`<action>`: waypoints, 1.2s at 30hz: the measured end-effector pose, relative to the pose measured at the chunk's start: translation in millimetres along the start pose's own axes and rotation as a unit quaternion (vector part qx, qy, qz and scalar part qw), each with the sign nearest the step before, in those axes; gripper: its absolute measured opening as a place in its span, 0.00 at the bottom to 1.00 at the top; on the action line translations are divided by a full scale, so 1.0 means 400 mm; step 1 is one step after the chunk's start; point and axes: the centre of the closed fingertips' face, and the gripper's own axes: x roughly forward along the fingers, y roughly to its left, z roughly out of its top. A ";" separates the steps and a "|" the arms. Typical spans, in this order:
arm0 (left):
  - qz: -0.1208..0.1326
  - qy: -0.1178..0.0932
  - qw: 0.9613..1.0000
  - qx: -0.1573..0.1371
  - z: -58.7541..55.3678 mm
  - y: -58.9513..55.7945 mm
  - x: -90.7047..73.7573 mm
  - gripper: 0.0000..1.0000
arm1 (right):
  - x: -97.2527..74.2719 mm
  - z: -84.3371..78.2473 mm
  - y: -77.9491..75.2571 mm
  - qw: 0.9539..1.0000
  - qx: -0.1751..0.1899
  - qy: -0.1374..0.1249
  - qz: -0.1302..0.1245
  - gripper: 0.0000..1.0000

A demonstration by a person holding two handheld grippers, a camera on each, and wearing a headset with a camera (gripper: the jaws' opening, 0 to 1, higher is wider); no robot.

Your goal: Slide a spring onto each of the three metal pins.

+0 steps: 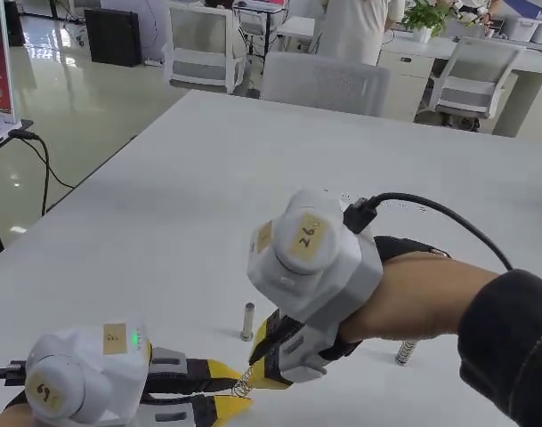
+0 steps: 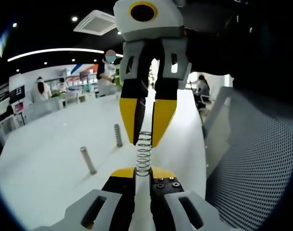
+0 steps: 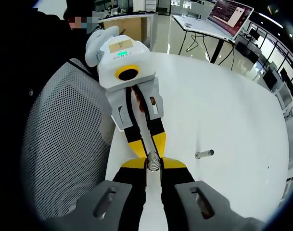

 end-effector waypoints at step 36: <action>-0.013 -0.005 1.000 0.027 0.040 -0.021 0.019 0.02 | 0.023 -0.028 0.009 0.999 0.019 0.027 0.018 0.09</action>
